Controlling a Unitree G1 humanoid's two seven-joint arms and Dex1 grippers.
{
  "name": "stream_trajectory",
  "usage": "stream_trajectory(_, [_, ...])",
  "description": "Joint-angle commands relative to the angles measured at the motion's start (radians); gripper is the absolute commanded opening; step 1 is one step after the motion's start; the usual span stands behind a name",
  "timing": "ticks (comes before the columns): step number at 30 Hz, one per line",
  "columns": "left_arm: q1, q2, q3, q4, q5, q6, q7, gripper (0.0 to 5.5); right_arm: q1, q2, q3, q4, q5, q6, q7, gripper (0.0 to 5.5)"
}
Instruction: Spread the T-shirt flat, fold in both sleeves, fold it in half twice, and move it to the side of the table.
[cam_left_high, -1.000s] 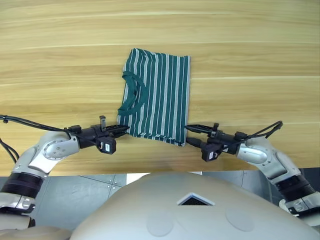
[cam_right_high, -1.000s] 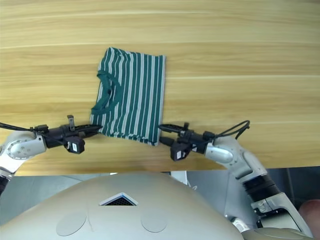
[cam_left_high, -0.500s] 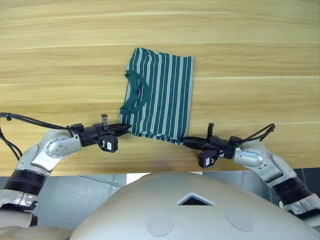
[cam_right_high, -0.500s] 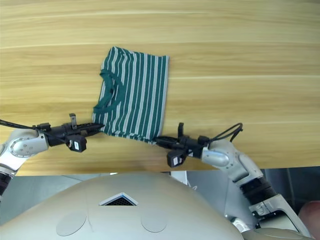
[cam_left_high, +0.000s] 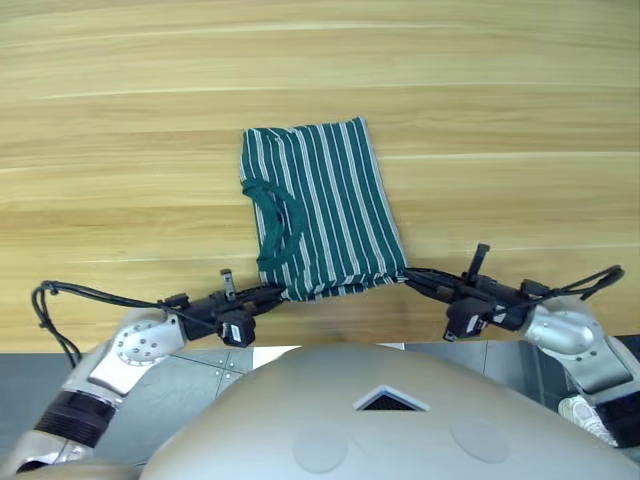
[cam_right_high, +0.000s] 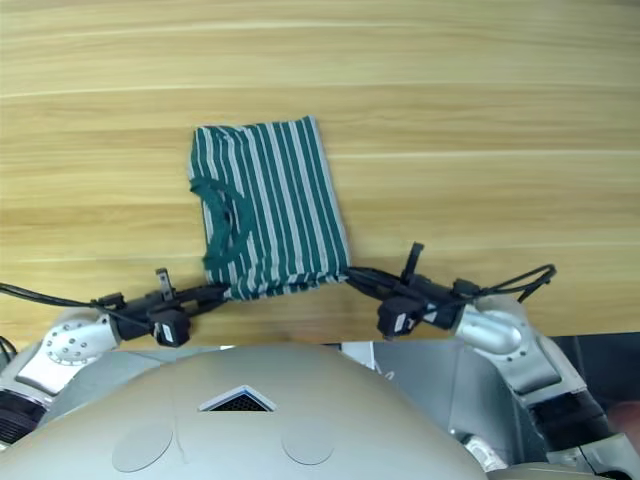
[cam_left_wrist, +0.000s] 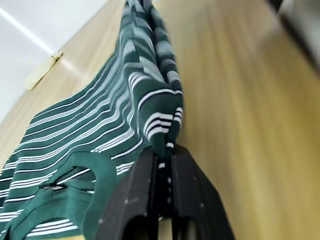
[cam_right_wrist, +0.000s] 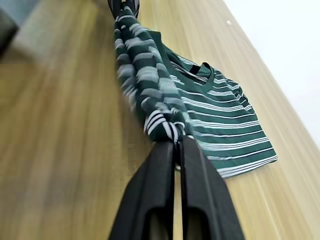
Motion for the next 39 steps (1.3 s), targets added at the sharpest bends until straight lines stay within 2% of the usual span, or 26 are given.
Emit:
stream_trajectory(1, [-0.034, -0.079, 0.059, -0.075, -0.095, 0.075, 0.066, 0.13, 0.002, -0.002, -0.032, -0.012, 0.014, 0.006, 0.013, 0.00])
stream_trajectory(5, [-0.064, -0.132, 0.127, -0.140, -0.169, 0.161, 0.106, 0.13, -0.056, 0.043, -0.032, -0.023, 0.024, 0.021, 0.011, 0.00])
stream_trajectory(10, [-0.095, -0.143, 0.192, -0.213, -0.239, 0.269, 0.099, 0.13, -0.189, 0.128, -0.027, -0.025, -0.010, 0.081, -0.005, 0.00])
stream_trajectory(15, [-0.188, -0.165, 0.206, -0.089, -0.163, 0.335, 0.105, 0.13, -0.419, 0.281, -0.007, 0.051, -0.041, 0.211, -0.048, 0.00])
stream_trajectory(23, [-0.452, -0.229, 0.171, 0.189, -0.061, 0.342, 0.112, 0.13, -0.661, 0.441, 0.010, 0.301, -0.137, 0.298, -0.139, 0.00])
stream_trajectory(30, [-0.594, -0.267, 0.159, 0.319, -0.036, 0.321, 0.113, 0.13, -0.782, 0.491, 0.030, 0.494, -0.202, 0.295, -0.192, 0.00])
stream_trajectory(39, [-0.701, -0.275, 0.160, 0.489, -0.029, 0.314, 0.104, 0.13, -0.816, 0.501, 0.063, 0.584, -0.249, 0.280, -0.207, 0.00])
